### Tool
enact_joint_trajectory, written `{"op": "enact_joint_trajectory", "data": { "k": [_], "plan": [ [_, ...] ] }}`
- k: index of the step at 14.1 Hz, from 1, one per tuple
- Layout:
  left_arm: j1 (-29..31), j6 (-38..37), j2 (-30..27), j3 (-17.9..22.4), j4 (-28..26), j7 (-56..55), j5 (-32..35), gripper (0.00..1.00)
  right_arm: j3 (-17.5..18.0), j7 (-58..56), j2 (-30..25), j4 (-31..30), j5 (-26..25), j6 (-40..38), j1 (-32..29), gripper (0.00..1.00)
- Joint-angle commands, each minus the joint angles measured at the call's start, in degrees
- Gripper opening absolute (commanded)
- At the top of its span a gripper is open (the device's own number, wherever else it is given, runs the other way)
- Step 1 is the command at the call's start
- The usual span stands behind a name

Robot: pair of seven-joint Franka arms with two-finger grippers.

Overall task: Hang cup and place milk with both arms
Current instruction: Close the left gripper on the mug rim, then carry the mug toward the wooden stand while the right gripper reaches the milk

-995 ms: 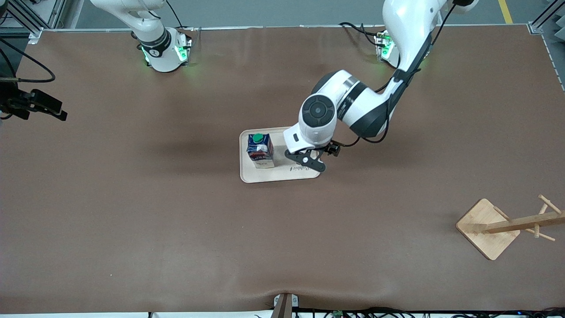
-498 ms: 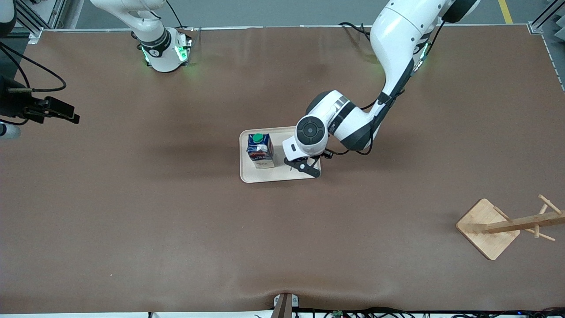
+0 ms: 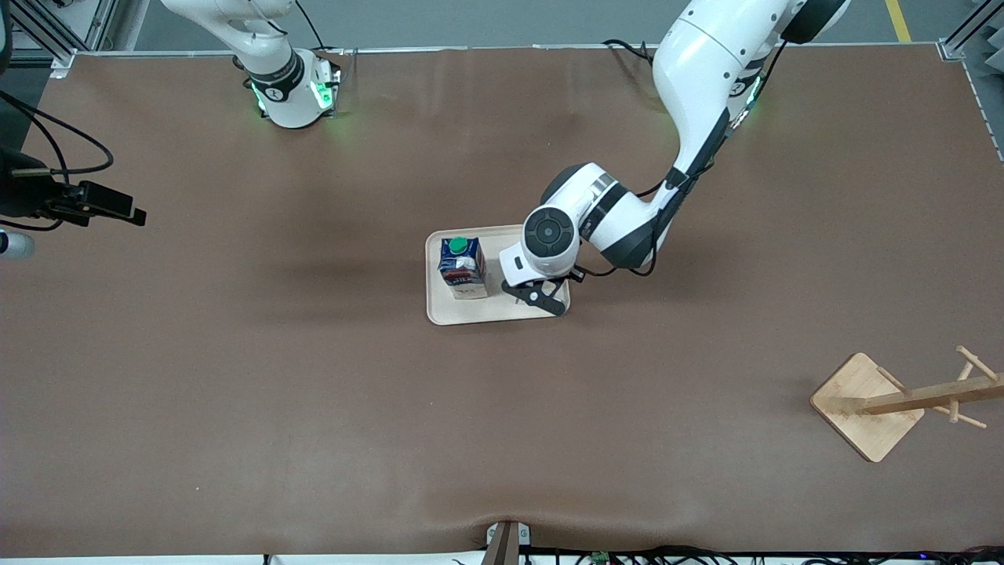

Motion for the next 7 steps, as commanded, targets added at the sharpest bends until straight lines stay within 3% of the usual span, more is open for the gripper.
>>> {"op": "enact_joint_trajectory", "data": {
  "k": [1, 4, 7],
  "plan": [
    [1.7, -1.1, -4.2, 0.3, 1.0, -0.9, 1.4, 0.00, 0.7, -4.8, 0.2, -0.5, 1.3, 0.0, -0.1, 1.00],
    [6.5, -5.1, -10.8, 0.3, 1.6, -0.7, 0.4, 0.00, 0.7, 0.1, 0.1, -2.3, 1.3, -1.5, 4.1, 1.00],
    [12.5, -8.9, -16.7, 0.3, 1.9, -1.6, 0.5, 0.00, 0.7, 10.7, 4.8, -4.8, 1.4, -3.0, 9.8, 1.00]
  ]
}}
